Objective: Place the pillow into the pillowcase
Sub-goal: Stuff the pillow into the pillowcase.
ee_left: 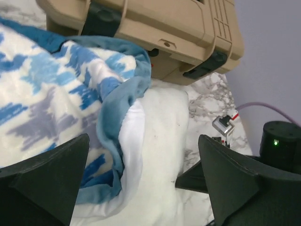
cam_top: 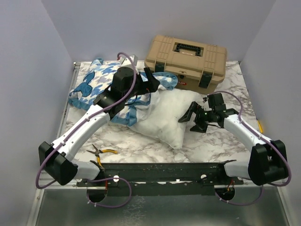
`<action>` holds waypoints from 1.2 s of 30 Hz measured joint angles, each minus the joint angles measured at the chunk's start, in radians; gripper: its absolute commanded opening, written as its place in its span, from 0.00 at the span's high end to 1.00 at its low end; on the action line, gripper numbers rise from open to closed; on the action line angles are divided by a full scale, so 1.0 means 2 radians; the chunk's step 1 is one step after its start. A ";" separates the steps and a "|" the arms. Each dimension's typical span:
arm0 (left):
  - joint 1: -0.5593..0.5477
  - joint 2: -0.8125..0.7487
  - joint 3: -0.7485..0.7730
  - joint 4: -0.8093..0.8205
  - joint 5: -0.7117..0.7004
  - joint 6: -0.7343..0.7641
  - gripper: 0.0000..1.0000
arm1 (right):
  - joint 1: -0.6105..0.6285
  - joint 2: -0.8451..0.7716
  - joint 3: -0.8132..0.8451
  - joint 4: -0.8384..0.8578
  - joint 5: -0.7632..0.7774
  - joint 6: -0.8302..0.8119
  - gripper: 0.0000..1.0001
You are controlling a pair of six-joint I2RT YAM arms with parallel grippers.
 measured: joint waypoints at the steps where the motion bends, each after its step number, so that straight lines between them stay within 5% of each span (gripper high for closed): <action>1: -0.004 0.006 0.021 -0.012 -0.001 0.015 0.01 | -0.001 0.007 -0.010 0.022 -0.013 0.011 0.00; 11: -0.016 0.148 0.111 -0.096 0.010 0.154 0.01 | -0.008 0.035 0.000 0.163 -0.072 0.055 0.00; 13: -0.016 0.186 0.113 -0.112 0.006 0.165 0.22 | -0.009 0.036 0.000 0.176 -0.075 0.059 0.00; 17: -0.016 0.234 0.128 -0.137 0.000 0.180 0.85 | -0.013 0.040 0.000 0.187 -0.076 0.065 0.00; 19: -0.018 0.241 0.142 -0.144 0.000 0.189 0.96 | -0.019 0.040 0.001 0.179 -0.071 0.065 0.00; 26: -0.020 0.204 0.160 -0.162 -0.002 0.184 1.00 | -0.082 -0.008 -0.004 0.171 -0.063 0.070 0.00; 32: -0.019 0.170 0.145 -0.168 0.003 0.145 1.00 | -0.074 0.049 -0.018 0.233 -0.113 0.091 0.04; 34: -0.019 0.162 0.137 -0.169 0.012 0.117 1.00 | -0.064 0.089 -0.021 0.270 -0.127 0.108 0.17; 36: -0.019 0.158 0.131 -0.171 0.024 0.090 1.00 | -0.041 0.126 -0.025 0.312 -0.136 0.131 0.50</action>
